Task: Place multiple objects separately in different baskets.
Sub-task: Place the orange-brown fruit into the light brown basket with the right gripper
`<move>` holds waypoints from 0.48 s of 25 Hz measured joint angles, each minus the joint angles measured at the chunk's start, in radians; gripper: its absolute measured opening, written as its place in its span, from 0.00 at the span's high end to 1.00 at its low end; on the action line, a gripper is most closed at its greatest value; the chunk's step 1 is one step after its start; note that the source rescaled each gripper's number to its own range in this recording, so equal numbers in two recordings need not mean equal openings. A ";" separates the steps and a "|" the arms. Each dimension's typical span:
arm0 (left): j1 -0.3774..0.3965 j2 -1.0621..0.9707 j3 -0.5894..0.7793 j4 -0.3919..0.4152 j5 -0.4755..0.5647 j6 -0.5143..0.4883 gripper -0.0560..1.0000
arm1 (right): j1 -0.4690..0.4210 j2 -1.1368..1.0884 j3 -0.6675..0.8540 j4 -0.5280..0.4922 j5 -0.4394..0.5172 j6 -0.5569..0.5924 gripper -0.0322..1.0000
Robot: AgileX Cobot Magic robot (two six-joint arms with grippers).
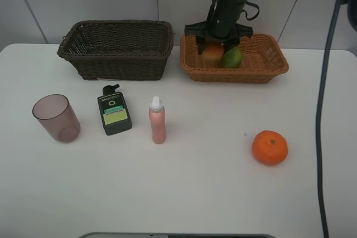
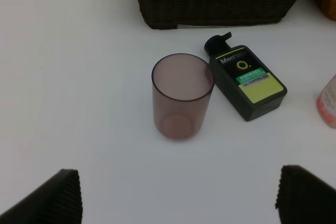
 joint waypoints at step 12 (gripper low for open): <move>0.000 0.000 0.000 0.000 0.000 0.000 0.04 | 0.018 0.021 0.000 -0.001 -0.058 0.001 0.51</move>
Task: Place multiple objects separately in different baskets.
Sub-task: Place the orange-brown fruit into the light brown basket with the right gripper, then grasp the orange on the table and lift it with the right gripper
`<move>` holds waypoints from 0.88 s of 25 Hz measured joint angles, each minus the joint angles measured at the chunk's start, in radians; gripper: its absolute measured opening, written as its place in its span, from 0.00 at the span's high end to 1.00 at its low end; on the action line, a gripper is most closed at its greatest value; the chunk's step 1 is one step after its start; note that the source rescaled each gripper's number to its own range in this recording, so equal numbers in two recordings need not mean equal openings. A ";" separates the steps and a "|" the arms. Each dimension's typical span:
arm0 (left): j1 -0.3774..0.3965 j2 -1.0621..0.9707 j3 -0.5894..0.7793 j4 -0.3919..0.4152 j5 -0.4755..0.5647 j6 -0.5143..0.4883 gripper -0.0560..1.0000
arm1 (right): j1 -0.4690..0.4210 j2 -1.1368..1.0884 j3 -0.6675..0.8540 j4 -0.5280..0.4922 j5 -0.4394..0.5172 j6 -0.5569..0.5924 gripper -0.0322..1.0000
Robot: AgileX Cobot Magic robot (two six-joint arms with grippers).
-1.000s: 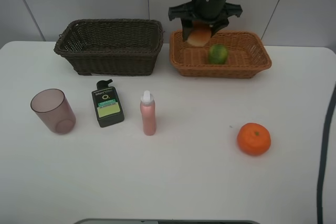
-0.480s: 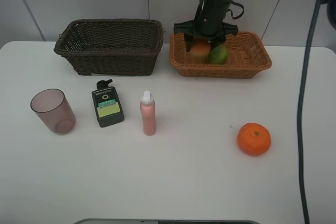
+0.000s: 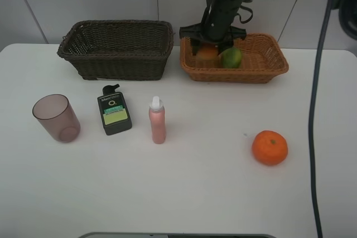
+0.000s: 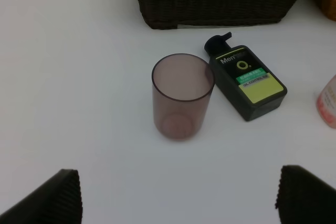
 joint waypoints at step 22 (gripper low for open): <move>0.000 0.000 0.000 0.000 0.000 0.000 0.04 | 0.037 -0.219 0.178 -0.047 0.102 -0.046 0.07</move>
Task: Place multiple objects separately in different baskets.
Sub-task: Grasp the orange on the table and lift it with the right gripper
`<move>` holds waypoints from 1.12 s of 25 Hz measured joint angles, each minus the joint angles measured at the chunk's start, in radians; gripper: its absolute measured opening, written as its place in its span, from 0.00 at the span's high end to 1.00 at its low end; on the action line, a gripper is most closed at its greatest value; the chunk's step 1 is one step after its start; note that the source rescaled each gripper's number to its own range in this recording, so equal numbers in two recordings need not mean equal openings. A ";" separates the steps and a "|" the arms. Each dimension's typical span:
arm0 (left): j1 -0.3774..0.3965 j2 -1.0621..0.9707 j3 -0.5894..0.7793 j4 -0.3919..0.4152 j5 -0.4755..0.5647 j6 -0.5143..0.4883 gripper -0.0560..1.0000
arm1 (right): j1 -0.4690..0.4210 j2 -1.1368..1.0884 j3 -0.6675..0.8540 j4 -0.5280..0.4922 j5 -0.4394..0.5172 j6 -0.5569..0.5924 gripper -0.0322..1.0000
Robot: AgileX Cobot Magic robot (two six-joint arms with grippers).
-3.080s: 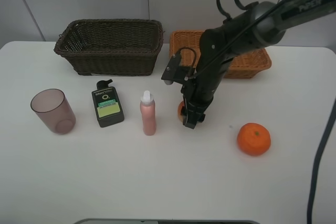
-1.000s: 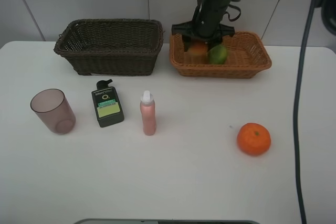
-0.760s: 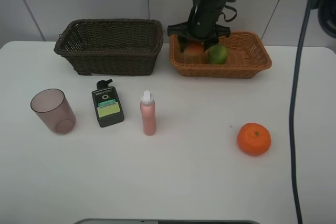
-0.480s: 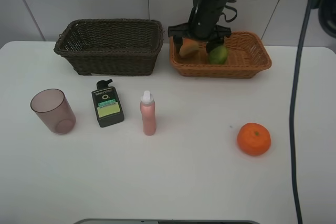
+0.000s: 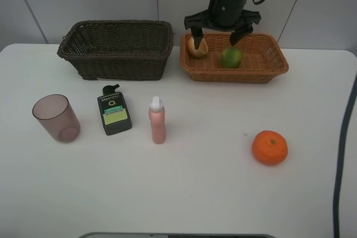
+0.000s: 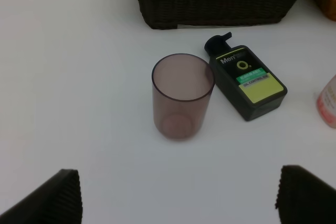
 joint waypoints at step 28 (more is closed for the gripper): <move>0.000 0.000 0.000 0.000 0.000 0.000 0.04 | -0.060 -0.483 0.927 -0.033 -0.283 0.168 0.07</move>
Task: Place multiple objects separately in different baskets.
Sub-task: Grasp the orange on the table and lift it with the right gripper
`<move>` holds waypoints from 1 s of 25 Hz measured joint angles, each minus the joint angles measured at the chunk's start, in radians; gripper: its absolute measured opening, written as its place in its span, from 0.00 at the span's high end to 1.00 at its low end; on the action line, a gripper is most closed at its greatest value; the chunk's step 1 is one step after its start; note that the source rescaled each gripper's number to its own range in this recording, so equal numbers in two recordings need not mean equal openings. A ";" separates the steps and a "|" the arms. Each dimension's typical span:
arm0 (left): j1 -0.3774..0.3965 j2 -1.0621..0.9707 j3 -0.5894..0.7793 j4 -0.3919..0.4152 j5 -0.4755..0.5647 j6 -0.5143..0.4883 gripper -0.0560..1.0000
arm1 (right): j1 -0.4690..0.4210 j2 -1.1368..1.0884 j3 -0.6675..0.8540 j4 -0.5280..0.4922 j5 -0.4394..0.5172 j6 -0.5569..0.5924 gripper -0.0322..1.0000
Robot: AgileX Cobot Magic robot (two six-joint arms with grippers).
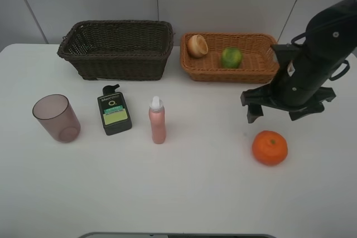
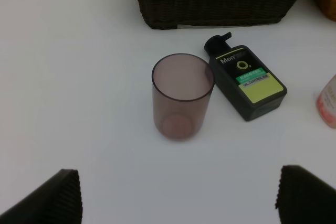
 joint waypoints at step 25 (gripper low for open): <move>0.000 0.000 0.000 0.000 0.000 0.000 0.04 | -0.014 0.006 0.175 0.027 -0.175 0.120 0.07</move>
